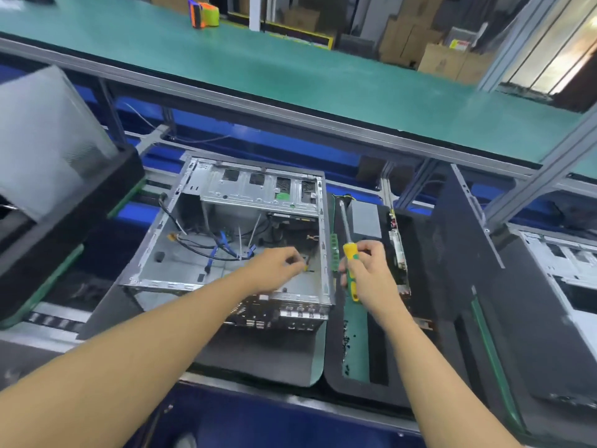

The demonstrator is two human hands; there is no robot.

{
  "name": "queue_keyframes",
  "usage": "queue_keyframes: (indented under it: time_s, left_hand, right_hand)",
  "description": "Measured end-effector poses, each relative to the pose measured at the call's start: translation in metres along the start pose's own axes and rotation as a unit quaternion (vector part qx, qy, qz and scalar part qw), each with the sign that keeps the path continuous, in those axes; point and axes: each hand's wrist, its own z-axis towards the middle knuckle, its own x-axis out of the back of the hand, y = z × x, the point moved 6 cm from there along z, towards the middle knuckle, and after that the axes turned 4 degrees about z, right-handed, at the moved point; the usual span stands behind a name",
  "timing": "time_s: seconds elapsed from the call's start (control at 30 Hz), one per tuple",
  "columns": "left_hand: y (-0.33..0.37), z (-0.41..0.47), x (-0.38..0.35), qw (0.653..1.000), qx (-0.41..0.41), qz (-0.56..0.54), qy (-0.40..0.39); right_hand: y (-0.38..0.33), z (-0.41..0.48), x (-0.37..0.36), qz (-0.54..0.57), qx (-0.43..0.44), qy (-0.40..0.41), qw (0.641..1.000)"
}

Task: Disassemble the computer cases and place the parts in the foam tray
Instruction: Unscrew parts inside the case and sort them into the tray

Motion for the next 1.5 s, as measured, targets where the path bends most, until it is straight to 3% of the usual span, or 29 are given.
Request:
queue_keyframes:
  time_s: [0.13,0.2,0.3,0.37,0.47,0.53,0.77,0.97,1.07,1.17,1.27,1.43,1.5]
  left_hand:
    - [-0.047,-0.01,0.048,0.993,-0.026,0.096,-0.057]
    - [-0.069,-0.01,0.07,0.974,-0.044,0.218,-0.049]
    - [-0.096,-0.007,0.11,0.878,-0.083,0.46,0.106]
    - [-0.116,-0.008,0.136,0.841,-0.039,0.502,0.196]
    - [-0.146,-0.008,0.153,0.857,0.078,0.468,0.201]
    - [-0.153,-0.004,0.152,0.869,0.104,0.446,0.187]
    - [-0.156,0.007,0.15,0.895,0.066,0.421,0.132]
    - [-0.167,0.019,0.161,0.897,0.025,0.426,0.117]
    - [-0.169,0.021,0.164,0.891,0.01,0.438,0.12]
    - [-0.162,0.016,0.17,0.851,0.013,0.498,0.166]
    - [-0.124,0.007,0.171,0.845,-0.076,0.46,0.263]
    - [-0.028,0.01,0.124,0.845,-0.32,0.386,0.186]
    - [-0.003,0.014,0.119,0.836,-0.365,0.344,0.219]
  right_hand:
    - [-0.02,0.019,-0.053,-0.014,-0.009,-0.031,0.999]
    - [-0.018,0.029,-0.073,-0.058,-0.035,-0.035,0.997]
    - [-0.005,0.035,-0.085,-0.155,-0.061,-0.015,0.986]
    - [0.001,0.032,-0.086,-0.222,-0.052,0.006,0.974]
    - [0.006,0.021,-0.094,-0.329,-0.017,0.019,0.944]
    - [0.007,0.012,-0.101,-0.387,-0.002,0.02,0.922]
    - [-0.002,0.0,-0.108,-0.389,-0.028,0.074,0.918]
    - [-0.001,-0.019,-0.122,-0.346,-0.066,0.104,0.93]
    - [0.003,-0.022,-0.13,-0.354,-0.084,0.082,0.928]
    - [0.008,-0.02,-0.128,-0.314,-0.097,0.075,0.942]
    - [0.003,-0.009,-0.118,-0.232,-0.103,0.074,0.964]
    - [-0.035,0.029,-0.117,-0.143,-0.088,-0.005,0.986]
    - [-0.053,0.042,-0.11,-0.108,-0.074,-0.035,0.991]
